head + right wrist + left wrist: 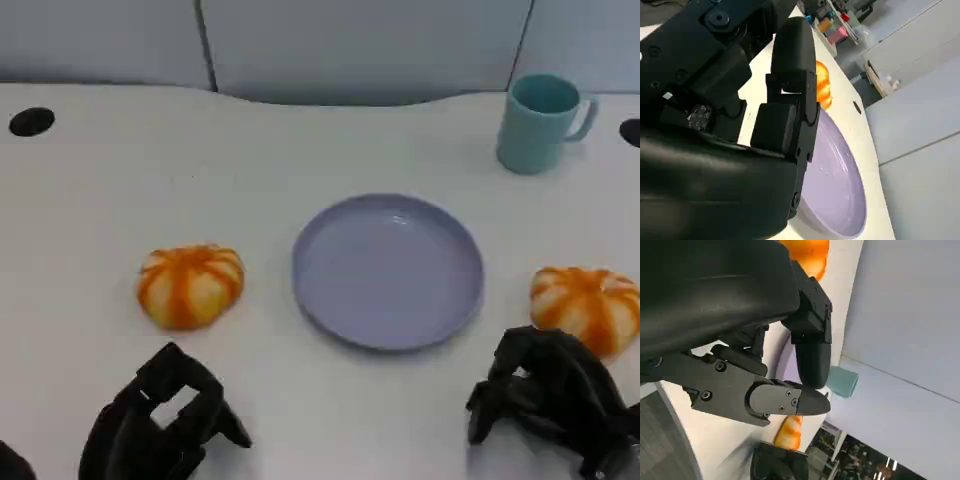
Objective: Grasp the bread from the table and place it into the plate.
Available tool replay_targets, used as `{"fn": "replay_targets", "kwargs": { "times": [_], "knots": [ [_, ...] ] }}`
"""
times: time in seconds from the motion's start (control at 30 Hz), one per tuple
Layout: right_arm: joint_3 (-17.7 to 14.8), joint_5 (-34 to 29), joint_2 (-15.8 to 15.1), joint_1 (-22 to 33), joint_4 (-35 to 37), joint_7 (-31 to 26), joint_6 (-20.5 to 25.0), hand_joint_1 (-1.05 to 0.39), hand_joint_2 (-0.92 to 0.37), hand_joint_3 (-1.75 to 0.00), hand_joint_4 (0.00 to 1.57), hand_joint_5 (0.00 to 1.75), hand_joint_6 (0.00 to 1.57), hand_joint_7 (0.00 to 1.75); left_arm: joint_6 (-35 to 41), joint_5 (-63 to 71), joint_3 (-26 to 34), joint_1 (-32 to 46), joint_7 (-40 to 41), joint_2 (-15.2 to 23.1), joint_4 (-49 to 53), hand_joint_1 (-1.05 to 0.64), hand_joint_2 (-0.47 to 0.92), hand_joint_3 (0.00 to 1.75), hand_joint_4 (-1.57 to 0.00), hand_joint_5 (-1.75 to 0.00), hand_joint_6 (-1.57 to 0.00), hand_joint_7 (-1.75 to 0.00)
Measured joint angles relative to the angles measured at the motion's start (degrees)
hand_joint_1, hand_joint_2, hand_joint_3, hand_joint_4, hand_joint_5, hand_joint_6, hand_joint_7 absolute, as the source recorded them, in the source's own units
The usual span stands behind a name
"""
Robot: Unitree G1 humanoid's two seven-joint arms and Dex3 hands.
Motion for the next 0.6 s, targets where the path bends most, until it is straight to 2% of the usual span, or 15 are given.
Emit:
{"fn": "replay_targets", "kwargs": {
  "times": [0.6],
  "knots": [
    [0.2, -0.1, 0.0, 0.1, -0.4, -0.5, 0.2, -1.05, -0.49, 0.0, 1.57, 0.7, 1.57, 0.48, 1.0, 0.2, -0.1, 0.1, 0.2, 0.0, -0.6, -0.55, 0.92, 0.27, -0.64, -1.75, -0.53, -1.51]
  ]
}}
